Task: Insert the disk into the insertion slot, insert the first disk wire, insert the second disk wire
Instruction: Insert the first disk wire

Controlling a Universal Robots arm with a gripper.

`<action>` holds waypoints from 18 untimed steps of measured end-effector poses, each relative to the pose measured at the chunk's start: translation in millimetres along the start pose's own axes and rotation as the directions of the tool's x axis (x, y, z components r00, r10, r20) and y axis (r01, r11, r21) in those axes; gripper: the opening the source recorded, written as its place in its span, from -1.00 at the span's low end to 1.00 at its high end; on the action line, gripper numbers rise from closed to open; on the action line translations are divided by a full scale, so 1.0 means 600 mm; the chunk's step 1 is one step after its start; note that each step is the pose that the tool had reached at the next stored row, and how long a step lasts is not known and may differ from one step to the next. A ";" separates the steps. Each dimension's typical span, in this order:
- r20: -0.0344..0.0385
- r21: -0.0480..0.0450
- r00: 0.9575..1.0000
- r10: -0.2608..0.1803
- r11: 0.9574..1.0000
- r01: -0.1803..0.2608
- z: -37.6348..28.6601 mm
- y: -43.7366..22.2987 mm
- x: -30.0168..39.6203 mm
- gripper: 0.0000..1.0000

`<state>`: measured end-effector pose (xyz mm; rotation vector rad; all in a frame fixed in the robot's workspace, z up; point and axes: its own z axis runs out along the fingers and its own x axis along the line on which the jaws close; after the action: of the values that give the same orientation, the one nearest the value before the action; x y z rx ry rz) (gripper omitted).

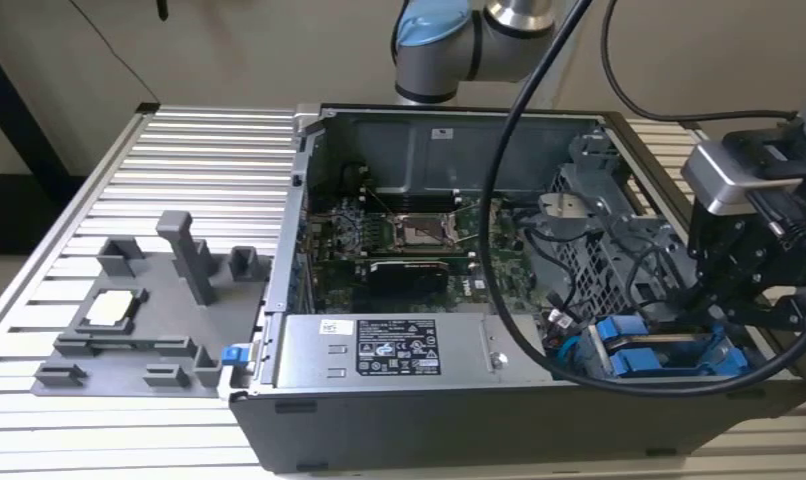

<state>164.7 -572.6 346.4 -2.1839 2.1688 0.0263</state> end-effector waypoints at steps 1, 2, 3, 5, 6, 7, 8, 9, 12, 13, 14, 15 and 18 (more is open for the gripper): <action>0.000 0.000 1.000 0.000 1.000 0.000 0.001 0.000 0.000 -0.62; 0.000 0.000 1.000 0.000 1.000 0.000 0.002 0.000 0.000 -0.62; 0.000 0.000 1.000 0.000 1.000 0.000 0.003 0.000 0.000 -0.62; 0.000 0.000 1.000 0.001 1.000 -0.001 0.006 0.000 0.000 -0.62; 0.000 0.000 1.000 0.001 1.000 -0.001 0.008 0.000 0.000 -0.62; 0.000 0.000 1.000 0.002 1.000 -0.002 0.009 0.000 0.000 -0.62; 0.000 0.000 1.000 0.003 1.000 -0.003 0.011 0.000 0.001 -0.62; 0.000 0.000 1.000 0.004 1.000 -0.004 0.013 0.000 0.001 -0.62; -0.002 0.000 1.000 0.008 1.000 -0.008 0.020 0.000 0.001 -0.62; -0.002 0.001 1.000 0.009 1.000 -0.009 0.022 0.001 0.001 -0.62; -0.001 0.001 1.000 0.010 1.000 -0.010 0.025 0.001 0.001 -0.62; -0.001 0.000 1.000 0.010 1.000 -0.010 0.027 0.001 0.001 -0.62; 0.000 0.001 1.000 0.010 1.000 -0.010 0.028 0.001 0.002 -0.62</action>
<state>164.8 -572.5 329.8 -2.1729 2.1799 0.0257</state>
